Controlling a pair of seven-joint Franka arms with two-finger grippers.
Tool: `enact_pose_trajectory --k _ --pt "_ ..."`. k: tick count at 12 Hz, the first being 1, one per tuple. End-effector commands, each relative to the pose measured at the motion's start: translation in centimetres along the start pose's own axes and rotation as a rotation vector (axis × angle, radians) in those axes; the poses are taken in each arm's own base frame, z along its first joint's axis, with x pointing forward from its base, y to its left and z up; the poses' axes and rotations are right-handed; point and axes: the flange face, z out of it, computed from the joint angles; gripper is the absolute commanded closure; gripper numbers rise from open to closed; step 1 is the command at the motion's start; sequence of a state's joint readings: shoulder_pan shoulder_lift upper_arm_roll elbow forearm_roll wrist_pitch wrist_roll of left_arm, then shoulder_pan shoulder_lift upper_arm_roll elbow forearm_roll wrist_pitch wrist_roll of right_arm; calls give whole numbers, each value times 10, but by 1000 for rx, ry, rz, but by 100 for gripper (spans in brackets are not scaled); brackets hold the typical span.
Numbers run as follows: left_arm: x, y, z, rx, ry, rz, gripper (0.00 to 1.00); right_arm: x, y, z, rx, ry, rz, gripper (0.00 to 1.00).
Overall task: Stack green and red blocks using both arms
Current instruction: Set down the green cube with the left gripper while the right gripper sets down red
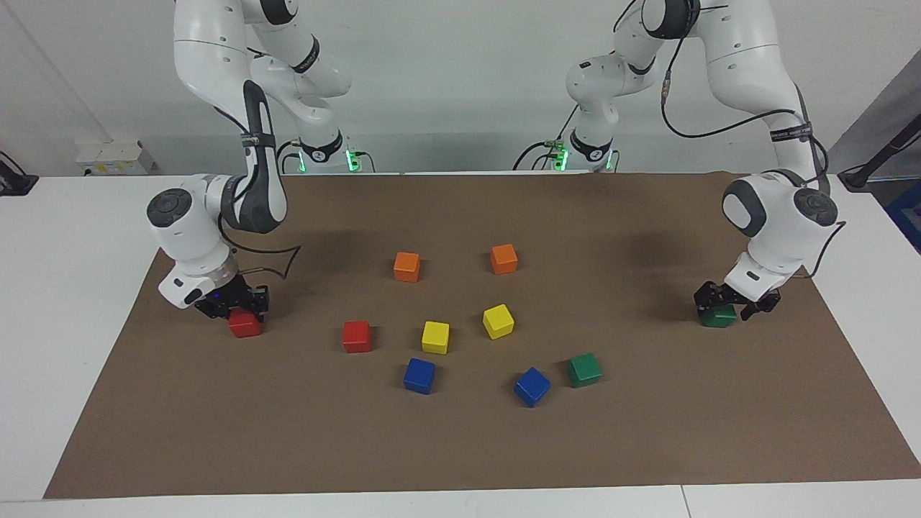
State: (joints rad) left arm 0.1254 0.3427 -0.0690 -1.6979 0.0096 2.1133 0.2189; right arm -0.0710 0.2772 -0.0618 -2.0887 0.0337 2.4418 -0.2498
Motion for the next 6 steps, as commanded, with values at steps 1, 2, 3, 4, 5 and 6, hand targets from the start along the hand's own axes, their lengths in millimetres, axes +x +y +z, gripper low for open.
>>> enact_pose_trajectory --k 1,2,3,4,5,6 --pt "30 84 -9 -14 1 -150 0 4 -1 -19 2 4 14 0" --pt "33 117 -6 -21 -3 -182 0 8 1 -31 4 0 15 0" --pt "44 141 1 -23 -2 -254 0 12 0 -43 7 -4 11 0" --pt "62 176 11 -32 3 -297 0 18 0 -63 8 -6 9 0" --pt "72 197 19 -37 7 -295 0 27 -3 -83 11 -13 6 0" --pt "76 202 27 -42 9 -296 0 42 -11 -108 15 -18 -3 0"
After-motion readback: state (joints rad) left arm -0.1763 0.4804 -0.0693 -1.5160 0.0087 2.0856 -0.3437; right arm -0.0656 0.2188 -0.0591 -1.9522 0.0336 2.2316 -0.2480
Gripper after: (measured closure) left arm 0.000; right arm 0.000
